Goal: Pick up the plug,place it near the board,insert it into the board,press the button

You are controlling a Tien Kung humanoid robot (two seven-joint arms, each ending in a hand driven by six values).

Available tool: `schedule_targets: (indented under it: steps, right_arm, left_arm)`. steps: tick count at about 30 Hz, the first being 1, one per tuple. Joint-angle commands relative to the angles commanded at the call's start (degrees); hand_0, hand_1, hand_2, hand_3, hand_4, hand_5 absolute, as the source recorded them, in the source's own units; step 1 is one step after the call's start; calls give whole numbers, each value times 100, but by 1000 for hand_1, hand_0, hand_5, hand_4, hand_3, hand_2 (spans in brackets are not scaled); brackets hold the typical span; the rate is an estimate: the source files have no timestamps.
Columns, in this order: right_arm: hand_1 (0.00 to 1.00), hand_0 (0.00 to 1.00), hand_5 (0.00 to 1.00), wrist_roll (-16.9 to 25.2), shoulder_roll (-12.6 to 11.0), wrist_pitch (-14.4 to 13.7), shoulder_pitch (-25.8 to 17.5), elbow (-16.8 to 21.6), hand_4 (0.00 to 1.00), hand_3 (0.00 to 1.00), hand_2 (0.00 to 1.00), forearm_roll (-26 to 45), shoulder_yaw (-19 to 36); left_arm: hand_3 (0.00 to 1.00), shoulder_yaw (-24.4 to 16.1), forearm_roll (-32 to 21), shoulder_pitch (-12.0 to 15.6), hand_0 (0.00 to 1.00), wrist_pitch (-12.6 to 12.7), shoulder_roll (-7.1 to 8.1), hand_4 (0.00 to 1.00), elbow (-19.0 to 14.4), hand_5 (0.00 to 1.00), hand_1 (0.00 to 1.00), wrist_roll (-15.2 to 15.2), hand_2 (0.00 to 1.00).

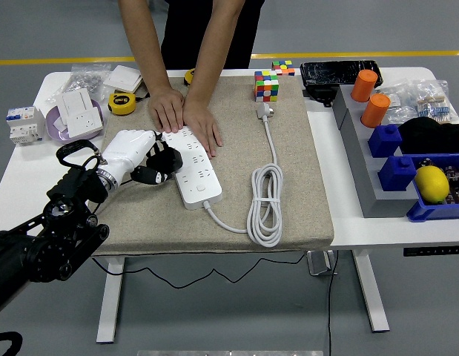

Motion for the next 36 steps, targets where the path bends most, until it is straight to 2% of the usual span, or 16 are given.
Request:
schedule_targets:
  steps: [1, 2, 7, 8, 13, 14, 25, 26, 36]
  right_arm:
    - [740, 827, 765, 0, 1, 0, 3, 0, 998, 760, 728, 0, 3]
    - [740, 829, 766, 0, 1, 1, 4, 0, 998, 759, 726, 5, 1]
    - [740, 829, 766, -2, -4, -4, 0, 0, 998, 759, 726, 8, 8]
    - [740, 827, 767, -1, -4, -5, -1, 0, 998, 760, 726, 7, 12]
    - [740, 827, 767, 4, -3, -7, 0, 0, 998, 760, 726, 17, 10]
    - [740, 826, 766, 5, -2, -7, 0, 0, 998, 760, 726, 18, 9]
    - [738, 827, 764, 18, -7, -4, 0, 0, 998, 760, 726, 31, 14]
    - [739, 828, 766, 21, -6, -3, 0, 0, 998, 760, 726, 37, 14]
    - [738, 830, 760, 35, -15, -15, -1, 0, 998, 760, 726, 85, -14]
  left_arm:
    - [435, 2, 3, -3, 464, -18, 2, 585, -5, 116, 460, 2, 385]
    - [517, 7, 10, -4, 533, -43, 6, 829, -13, 137, 587, 6, 510]
    - [517, 54, 40, -9, 533, -155, 27, 829, -30, 137, 587, 26, 510]
    - [547, 61, 52, -9, 575, -171, 31, 862, -34, 136, 675, 33, 569]
    - [547, 84, 65, -14, 575, -254, 49, 862, -57, 136, 675, 56, 569]
    - [611, 82, 59, -14, 637, -266, 51, 925, -65, 166, 757, 57, 698]
    - [653, 90, 48, -22, 674, -388, 72, 960, -169, 190, 771, 82, 715]
    - [742, 91, 44, -24, 680, -405, 75, 991, -178, 212, 780, 86, 725]
    - [772, 88, 3, -34, 701, -488, 80, 998, -212, 236, 790, 93, 735]
